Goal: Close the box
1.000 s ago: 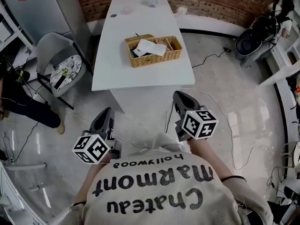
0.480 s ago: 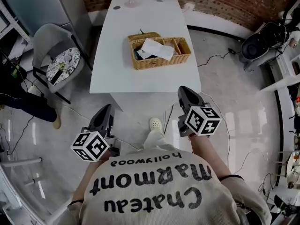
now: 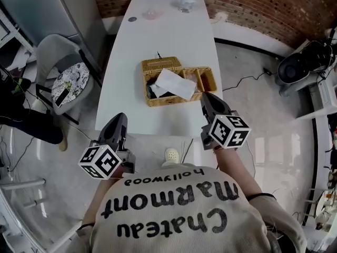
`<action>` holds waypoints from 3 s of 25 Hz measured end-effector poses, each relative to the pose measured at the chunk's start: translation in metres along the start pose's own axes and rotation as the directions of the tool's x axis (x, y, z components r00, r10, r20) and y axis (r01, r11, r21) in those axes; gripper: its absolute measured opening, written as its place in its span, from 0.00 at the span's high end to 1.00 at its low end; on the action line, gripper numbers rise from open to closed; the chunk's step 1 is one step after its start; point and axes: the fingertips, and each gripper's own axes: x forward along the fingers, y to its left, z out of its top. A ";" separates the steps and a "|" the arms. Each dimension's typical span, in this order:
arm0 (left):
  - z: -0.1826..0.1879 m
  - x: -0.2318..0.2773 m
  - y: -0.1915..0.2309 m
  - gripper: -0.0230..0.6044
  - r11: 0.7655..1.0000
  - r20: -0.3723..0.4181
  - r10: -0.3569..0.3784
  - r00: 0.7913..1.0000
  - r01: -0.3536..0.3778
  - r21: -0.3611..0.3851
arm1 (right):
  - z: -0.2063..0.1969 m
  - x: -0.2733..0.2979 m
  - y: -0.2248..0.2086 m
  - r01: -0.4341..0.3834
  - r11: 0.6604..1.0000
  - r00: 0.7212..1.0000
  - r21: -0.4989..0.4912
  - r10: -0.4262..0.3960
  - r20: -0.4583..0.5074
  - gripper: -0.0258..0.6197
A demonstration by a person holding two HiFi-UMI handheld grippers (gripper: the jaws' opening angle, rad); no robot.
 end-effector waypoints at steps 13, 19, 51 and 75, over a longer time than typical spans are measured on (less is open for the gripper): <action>0.012 0.108 0.019 0.96 0.993 0.019 0.098 0.995 -0.096 -0.070 | 0.034 0.076 -0.105 0.008 0.999 1.000 0.049 -0.007 -0.017 0.96; 0.023 0.141 0.041 0.96 0.993 -0.025 0.102 0.995 -0.103 -0.063 | 0.032 0.058 -0.161 0.124 0.985 0.992 0.118 -0.124 -0.007 0.96; -0.051 0.293 0.136 0.63 0.853 -0.470 -0.262 0.843 -0.025 -0.521 | -0.007 -0.119 -0.138 0.685 0.690 0.708 0.234 -0.706 0.006 0.96; -0.011 0.310 0.099 0.65 0.888 -0.372 -0.350 0.860 0.179 -0.423 | -0.048 -0.142 -0.094 0.733 0.621 0.650 0.278 -0.760 -0.017 0.96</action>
